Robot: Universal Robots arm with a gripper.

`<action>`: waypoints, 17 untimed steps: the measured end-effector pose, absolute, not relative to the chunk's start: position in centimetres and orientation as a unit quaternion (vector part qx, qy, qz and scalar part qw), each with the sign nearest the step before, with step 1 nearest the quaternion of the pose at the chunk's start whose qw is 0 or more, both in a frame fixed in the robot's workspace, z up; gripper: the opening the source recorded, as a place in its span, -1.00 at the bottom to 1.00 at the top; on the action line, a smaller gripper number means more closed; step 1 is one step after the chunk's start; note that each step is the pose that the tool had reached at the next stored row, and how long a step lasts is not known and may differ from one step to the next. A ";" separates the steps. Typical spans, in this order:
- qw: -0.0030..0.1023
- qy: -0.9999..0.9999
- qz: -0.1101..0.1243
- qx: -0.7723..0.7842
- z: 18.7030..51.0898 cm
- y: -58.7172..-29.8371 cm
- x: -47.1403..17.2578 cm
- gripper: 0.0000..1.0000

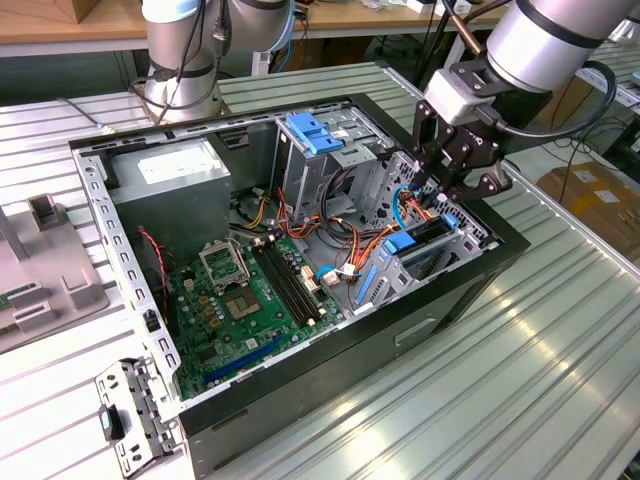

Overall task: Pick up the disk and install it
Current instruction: 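Insert the second disk wire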

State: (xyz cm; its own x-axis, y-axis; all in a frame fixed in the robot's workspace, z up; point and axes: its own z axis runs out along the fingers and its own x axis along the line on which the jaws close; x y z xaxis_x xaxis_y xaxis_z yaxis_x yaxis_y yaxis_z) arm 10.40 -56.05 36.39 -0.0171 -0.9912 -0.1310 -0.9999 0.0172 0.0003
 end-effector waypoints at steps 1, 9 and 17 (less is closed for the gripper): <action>0.047 0.712 0.046 -0.699 36.4 -56.1 10.4 -0.28; 0.047 0.712 0.046 -0.699 36.3 -56.1 10.3 -0.28; 0.047 0.712 0.046 -0.700 36.2 -56.1 10.2 -0.28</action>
State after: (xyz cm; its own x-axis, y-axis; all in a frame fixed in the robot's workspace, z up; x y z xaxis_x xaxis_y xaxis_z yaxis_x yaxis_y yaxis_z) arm 10.16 -56.09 36.22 -0.0170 -0.9912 -0.1309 -0.9999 0.0171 0.0003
